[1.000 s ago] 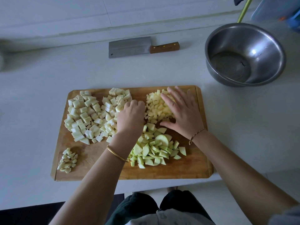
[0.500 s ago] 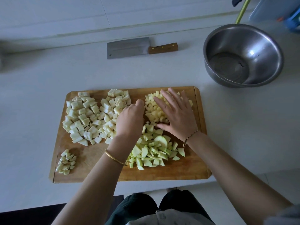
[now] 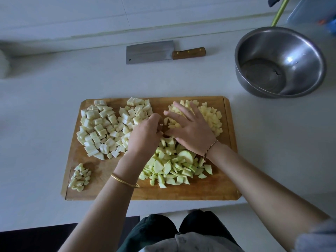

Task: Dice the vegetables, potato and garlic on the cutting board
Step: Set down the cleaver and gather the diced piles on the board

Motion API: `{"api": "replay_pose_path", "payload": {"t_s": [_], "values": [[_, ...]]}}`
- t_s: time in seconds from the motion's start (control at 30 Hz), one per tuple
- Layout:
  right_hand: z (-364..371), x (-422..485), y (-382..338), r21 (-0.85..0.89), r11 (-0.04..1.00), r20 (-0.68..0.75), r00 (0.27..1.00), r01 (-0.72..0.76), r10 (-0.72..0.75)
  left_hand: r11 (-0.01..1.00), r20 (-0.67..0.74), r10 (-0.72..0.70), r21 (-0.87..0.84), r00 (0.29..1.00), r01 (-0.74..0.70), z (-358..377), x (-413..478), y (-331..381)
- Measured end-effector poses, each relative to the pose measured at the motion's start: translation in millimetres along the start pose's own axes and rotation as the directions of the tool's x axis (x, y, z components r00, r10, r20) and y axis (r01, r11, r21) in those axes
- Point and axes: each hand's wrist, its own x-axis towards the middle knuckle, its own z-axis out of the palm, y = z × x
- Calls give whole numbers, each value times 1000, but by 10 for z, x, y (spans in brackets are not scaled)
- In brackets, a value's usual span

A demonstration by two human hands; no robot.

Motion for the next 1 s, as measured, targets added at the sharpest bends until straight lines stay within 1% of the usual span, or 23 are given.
{"api": "replay_pose_path", "payload": {"t_s": [0.1, 0.2, 0.27, 0.33, 0.37, 0.43, 0.47, 0.6, 0.7, 0.77, 0.87, 0.9, 0.97, 1.0], "values": [[-5, 11, -3, 13, 1000, 11, 1000, -7, 6, 993, 5, 23, 115, 1000, -23, 16, -24, 33], [-14, -15, 23, 20, 999, 4, 1000, -30, 30, 990, 21, 6, 141, 1000, -9, 11, -32, 48], [1, -38, 48, 14, 998, -13, 998, -60, 60, 992, 29, -12, 124, 1000, 8, 5, -28, 54], [21, -59, 63, -17, 997, -37, 996, -80, 79, 993, -9, 3, 118, 1000, -2, 6, -10, 56], [28, -69, 70, -34, 996, -45, 996, -85, 83, 991, -55, 29, 131, 998, -22, 3, 3, 64], [39, -86, 91, -66, 994, -56, 995, -85, 82, 981, -152, 74, 192, 986, -44, 5, 57, 69], [37, -96, 106, -79, 993, -59, 995, -87, 83, 971, -174, 83, 235, 981, -40, 17, 97, 74], [9, -134, 160, -70, 990, -62, 991, -122, 118, 893, -158, 123, 448, 980, -40, 80, 235, 86], [-13, -150, 156, -46, 990, -58, 990, -133, 130, 843, -137, 152, 535, 979, -56, 100, 269, 43], [-32, -163, 158, -33, 991, -44, 990, -133, 132, 833, -143, 145, 551, 979, -43, 92, 269, 33], [-61, -201, 166, 12, 992, -32, 991, -128, 128, 850, -113, 62, 527, 992, 7, 104, 283, 75], [-72, -212, 168, 31, 990, -35, 990, -134, 135, 859, -107, 54, 513, 993, 9, 112, 285, 98], [-95, -234, 168, 74, 985, -45, 986, -155, 159, 884, -126, 103, 467, 987, -33, 121, 273, 151], [-115, -245, 166, 100, 981, -54, 983, -168, 174, 910, -109, 112, 411, 988, -58, 133, 268, 185]]}}
